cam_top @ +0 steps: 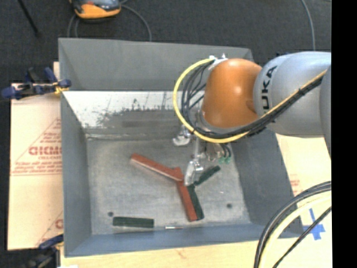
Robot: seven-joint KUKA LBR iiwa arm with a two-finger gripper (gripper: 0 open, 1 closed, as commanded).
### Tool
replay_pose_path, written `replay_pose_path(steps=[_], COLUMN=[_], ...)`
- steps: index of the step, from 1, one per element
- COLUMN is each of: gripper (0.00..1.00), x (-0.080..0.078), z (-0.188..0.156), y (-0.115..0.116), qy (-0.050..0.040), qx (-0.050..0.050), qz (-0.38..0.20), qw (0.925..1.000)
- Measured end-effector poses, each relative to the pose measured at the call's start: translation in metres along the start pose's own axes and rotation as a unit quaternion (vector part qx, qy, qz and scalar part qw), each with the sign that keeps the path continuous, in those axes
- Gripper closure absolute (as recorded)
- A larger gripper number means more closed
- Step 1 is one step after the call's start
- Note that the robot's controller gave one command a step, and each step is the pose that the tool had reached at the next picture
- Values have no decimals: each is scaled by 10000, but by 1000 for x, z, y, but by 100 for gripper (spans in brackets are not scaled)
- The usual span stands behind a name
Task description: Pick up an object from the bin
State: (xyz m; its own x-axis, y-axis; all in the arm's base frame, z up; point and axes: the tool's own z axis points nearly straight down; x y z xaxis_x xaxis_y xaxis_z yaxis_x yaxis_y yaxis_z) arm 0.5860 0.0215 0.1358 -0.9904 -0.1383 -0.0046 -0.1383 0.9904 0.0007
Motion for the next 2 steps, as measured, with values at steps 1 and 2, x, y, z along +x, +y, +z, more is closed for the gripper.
replay_pose_path(steps=[1,2], gripper=[100,100], x=[-5,-5], z=[57,57], y=[9,9], qy=[-94,-92], qx=[-3,-3], qz=[20,21], qw=[10000,10000])
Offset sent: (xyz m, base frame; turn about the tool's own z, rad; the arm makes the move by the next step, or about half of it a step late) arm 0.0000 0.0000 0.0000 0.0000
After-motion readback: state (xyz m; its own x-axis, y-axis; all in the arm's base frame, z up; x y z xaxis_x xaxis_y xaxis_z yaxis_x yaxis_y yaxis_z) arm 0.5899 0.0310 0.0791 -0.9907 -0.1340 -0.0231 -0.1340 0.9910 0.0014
